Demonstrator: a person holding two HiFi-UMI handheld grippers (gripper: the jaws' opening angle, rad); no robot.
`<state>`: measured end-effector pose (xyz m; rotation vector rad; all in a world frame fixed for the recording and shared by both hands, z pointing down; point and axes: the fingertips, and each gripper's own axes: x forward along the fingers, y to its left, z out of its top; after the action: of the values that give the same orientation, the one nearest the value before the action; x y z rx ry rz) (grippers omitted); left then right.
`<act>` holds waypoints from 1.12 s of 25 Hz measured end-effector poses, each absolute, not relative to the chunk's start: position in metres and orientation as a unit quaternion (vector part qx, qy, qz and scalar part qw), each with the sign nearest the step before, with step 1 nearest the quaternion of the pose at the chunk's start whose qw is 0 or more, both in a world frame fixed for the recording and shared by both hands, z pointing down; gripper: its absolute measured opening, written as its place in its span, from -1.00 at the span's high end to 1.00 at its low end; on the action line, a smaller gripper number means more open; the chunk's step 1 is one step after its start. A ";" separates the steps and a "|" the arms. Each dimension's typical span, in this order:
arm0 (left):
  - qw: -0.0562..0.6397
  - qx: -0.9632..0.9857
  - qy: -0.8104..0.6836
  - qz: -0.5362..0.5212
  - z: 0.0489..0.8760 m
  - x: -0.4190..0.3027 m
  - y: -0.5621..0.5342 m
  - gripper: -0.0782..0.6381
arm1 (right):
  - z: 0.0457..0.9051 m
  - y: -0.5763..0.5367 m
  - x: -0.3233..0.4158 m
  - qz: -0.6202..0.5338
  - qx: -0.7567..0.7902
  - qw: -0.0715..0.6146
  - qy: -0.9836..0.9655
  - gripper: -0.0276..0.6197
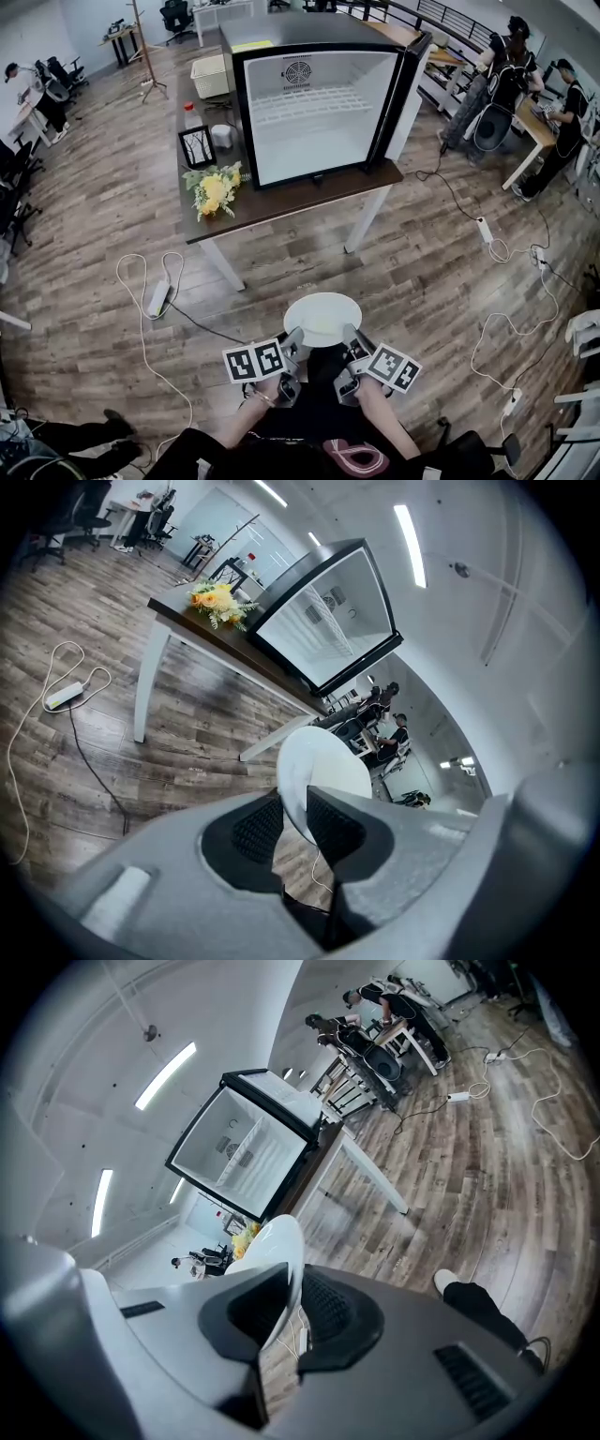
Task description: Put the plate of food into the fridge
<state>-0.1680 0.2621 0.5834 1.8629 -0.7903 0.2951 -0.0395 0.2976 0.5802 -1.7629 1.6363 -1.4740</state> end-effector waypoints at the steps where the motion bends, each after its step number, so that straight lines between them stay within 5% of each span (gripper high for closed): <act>1: 0.522 0.776 -0.333 0.122 0.585 -0.167 0.259 0.55 | 0.582 0.294 -0.038 -0.517 -0.615 0.157 0.574 0.75; 28: 0.524 0.745 -0.399 0.104 0.583 -0.073 0.097 0.54 | 0.583 0.113 0.059 -0.530 -0.564 0.107 0.624 0.73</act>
<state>-0.0730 0.0974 0.5825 1.7822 -0.9560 0.2496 0.0594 0.1133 0.5829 -1.6609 1.8368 -1.5606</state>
